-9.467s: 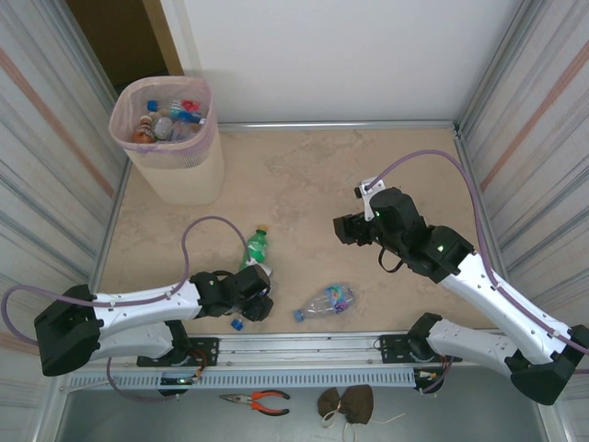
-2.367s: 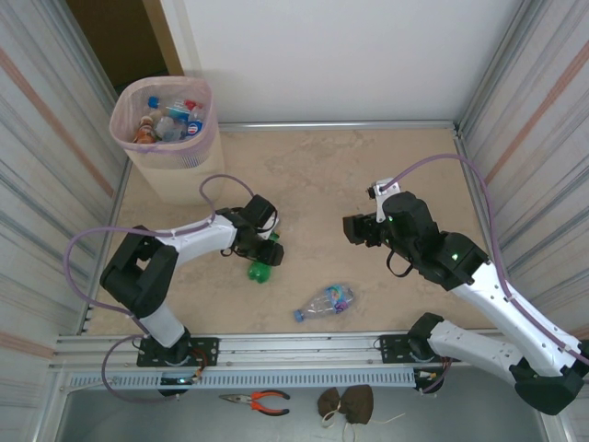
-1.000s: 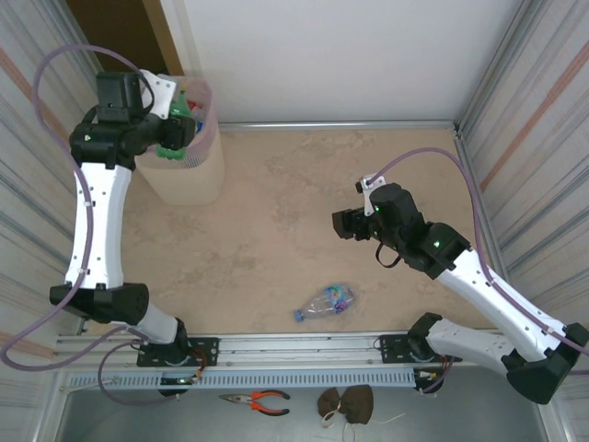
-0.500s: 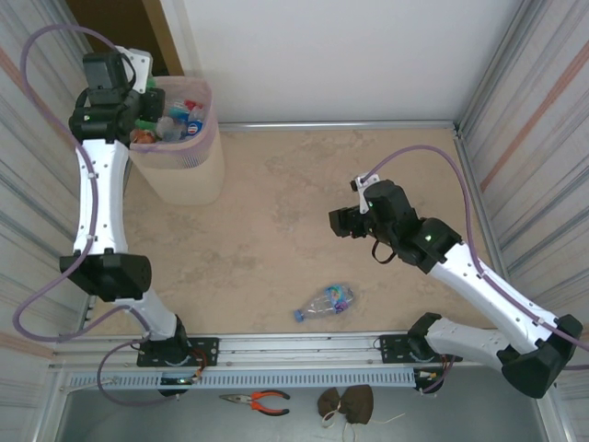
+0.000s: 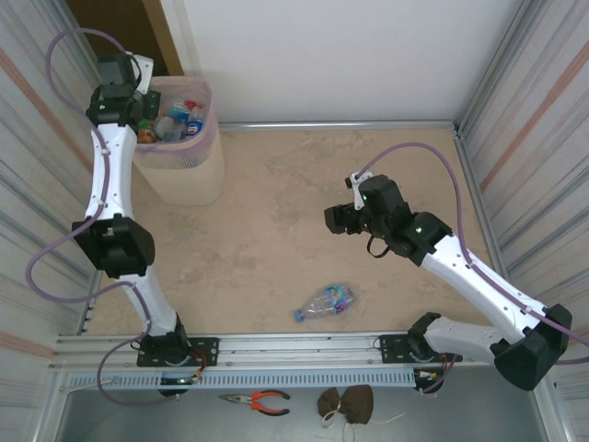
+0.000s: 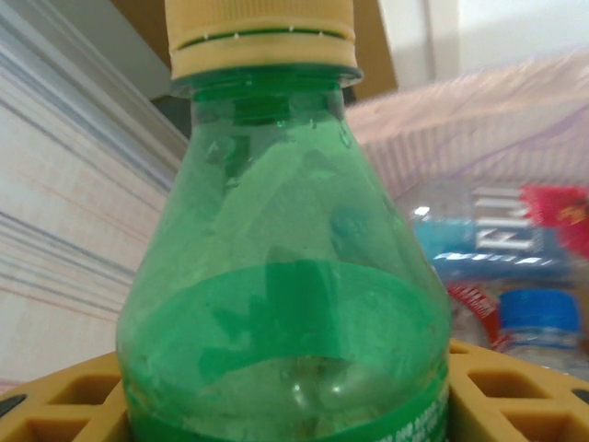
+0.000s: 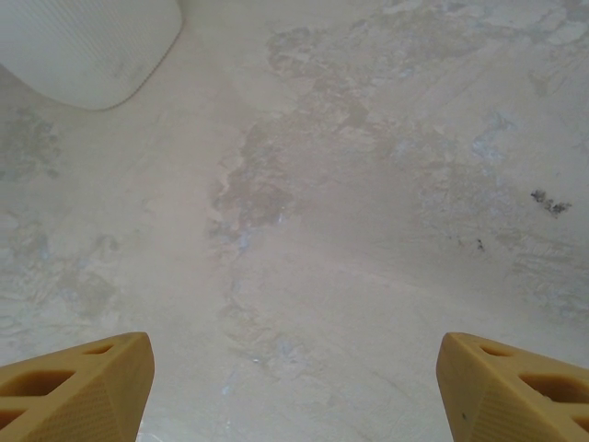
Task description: Put the plastic bottles in the bin
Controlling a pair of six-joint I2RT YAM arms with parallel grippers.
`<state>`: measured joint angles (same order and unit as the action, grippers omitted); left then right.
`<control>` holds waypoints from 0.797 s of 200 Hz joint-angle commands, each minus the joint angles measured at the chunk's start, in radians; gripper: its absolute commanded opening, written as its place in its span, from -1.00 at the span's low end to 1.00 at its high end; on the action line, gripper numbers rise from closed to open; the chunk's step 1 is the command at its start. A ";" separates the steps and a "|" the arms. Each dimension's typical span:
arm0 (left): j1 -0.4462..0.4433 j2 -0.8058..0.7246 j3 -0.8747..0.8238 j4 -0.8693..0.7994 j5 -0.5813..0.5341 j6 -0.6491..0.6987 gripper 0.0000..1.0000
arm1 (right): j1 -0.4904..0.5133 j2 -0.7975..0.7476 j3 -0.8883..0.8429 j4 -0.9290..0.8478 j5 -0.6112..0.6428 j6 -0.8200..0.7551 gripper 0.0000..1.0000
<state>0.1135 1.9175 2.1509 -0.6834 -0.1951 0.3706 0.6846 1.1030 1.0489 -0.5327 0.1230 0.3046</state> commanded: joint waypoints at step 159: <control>0.043 -0.004 0.006 -0.165 0.132 -0.080 0.56 | -0.007 0.000 0.022 0.014 -0.025 0.001 0.57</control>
<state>0.1535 1.9450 2.1033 -0.8059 -0.0998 0.3244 0.6846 1.1324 1.0489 -0.5030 0.0814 0.3061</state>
